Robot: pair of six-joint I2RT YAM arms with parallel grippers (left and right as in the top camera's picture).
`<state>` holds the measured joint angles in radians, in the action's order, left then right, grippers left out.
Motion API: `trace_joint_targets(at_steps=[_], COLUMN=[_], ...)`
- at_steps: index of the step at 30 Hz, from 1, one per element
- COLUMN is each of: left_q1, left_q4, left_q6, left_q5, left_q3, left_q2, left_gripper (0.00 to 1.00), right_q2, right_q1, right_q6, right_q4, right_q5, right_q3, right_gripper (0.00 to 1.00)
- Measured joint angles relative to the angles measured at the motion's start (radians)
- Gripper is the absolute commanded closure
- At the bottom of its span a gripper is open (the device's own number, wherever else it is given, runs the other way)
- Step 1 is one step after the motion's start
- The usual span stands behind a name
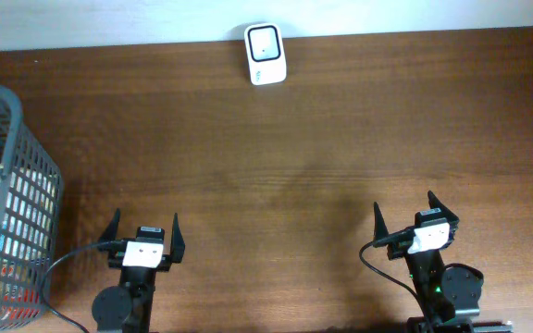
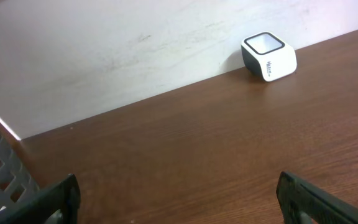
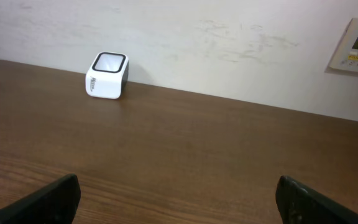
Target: Scan the item barcode
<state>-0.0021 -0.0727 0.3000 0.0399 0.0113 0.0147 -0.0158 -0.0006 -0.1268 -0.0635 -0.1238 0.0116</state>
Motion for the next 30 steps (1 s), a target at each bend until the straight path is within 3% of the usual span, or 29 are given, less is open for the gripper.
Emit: trace_joint_targets(at_steps=[6, 10, 13, 15, 17, 22, 24, 25, 27, 30], left_q1=[0.000, 0.000, 0.000, 0.000, 0.000, 0.003, 0.003, 0.003, 0.007, 0.153], left_q4=[0.002, 0.045, -0.064, -0.104, -0.179, -0.785, -0.932, -0.972, -0.903, -0.855], left_q6=[0.000, -0.076, -0.095, -0.100, -0.104, -0.118, -0.119, -0.119, -0.114, -0.203], left_q5=[-0.015, -0.015, -0.011, 0.005, 0.042, 0.089, 0.103, 0.119, 0.126, 0.142], left_q3=[0.000, 0.004, 0.142, 0.300, 0.565, 1.373, 1.663, 1.762, 1.825, 1.855], left_q2=[0.000, 0.000, 0.065, 0.198, 0.443, 1.061, 1.277, 1.360, 1.436, 1.458], left_gripper=[0.01, 0.01, 0.01, 0.01, 0.01, 0.01, 0.01, 0.01, 0.01, 0.01], right_q2=[0.000, 0.000, 0.002, 0.000, 0.003, 0.000, 0.000, 0.001, 0.000, 0.000], right_q1=[0.000, 0.000, 0.000, 0.000, 0.000, 0.001, 0.001, 0.001, 0.001, 0.001], right_q6=[0.000, 0.000, 0.000, 0.001, 0.000, 0.000, 0.000, 0.001, 0.000, 0.001], right_q4=[0.000, 0.000, 0.000, 0.000, 0.000, 0.000, 0.000, 0.000, 0.000, 0.000], right_q5=[0.000, 0.000, 0.000, 0.000, 0.000, 0.000, 0.000, 0.000, 0.000, 0.000], right_q3=[0.000, 0.000, 0.000, 0.000, 0.000, 0.000, 0.000, 0.000, 0.000, 0.000], right_gripper=[0.01, 0.01, 0.01, 0.01, 0.01, 0.01, 0.01, 0.01, 0.01, 0.01])
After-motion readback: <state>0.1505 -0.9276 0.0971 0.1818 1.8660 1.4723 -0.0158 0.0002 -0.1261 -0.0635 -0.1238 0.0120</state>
